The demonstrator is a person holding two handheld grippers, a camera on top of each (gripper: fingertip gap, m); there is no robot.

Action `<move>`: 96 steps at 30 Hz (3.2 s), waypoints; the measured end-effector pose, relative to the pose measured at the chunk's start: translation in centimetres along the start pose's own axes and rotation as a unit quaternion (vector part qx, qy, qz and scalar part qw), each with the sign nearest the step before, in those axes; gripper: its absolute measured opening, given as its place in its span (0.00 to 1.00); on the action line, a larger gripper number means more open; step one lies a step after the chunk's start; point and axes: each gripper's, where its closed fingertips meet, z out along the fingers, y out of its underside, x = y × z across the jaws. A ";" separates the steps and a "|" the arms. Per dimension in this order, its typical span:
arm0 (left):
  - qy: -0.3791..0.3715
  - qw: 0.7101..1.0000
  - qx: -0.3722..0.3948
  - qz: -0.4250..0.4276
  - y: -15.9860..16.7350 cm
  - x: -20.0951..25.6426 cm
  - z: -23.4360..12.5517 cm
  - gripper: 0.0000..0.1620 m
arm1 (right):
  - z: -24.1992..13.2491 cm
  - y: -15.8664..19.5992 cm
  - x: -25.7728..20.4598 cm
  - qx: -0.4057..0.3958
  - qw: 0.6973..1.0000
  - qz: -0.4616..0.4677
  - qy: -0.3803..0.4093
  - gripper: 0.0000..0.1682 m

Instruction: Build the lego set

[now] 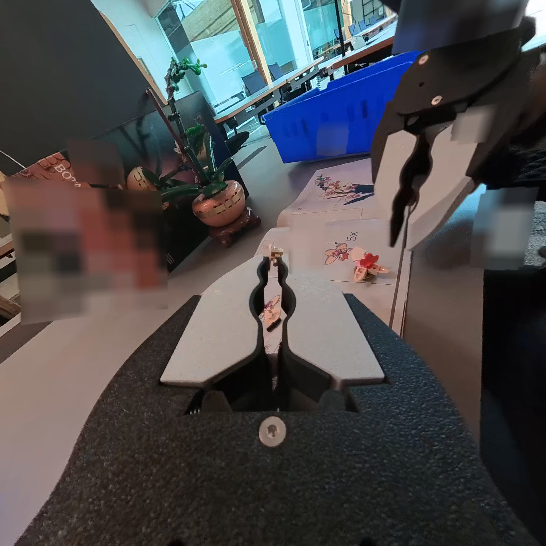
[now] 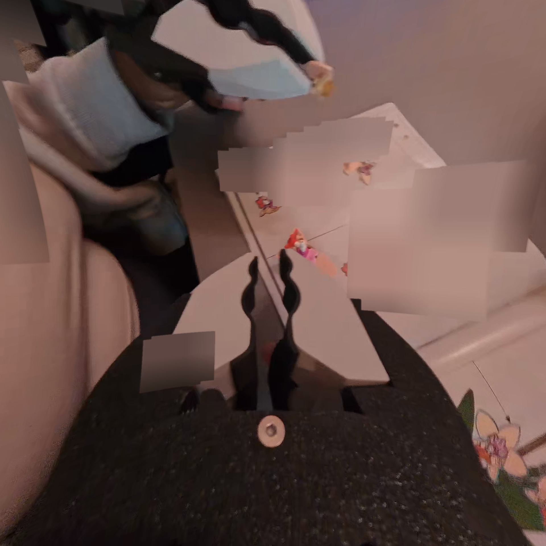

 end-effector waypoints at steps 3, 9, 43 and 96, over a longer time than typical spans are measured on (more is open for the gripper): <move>-0.007 1.000 -0.002 0.009 -0.4 -0.1 -0.1 0.03 | 0.0 -0.3 1.4 0.012 0.996 0.029 0.089 0.20; -0.009 1.000 -0.001 0.014 -1.0 0.2 0.0 0.03 | 1.5 -0.1 1.9 0.008 0.987 -0.024 0.161 0.19; 0.037 0.999 -0.016 0.029 0.1 2.2 0.8 0.03 | -1.0 2.2 2.8 -0.030 0.999 -0.004 -0.031 0.21; -0.006 0.850 0.004 0.527 -0.7 4.7 0.9 0.03 | -0.2 -2.0 2.6 -0.050 0.990 -0.085 -0.103 0.05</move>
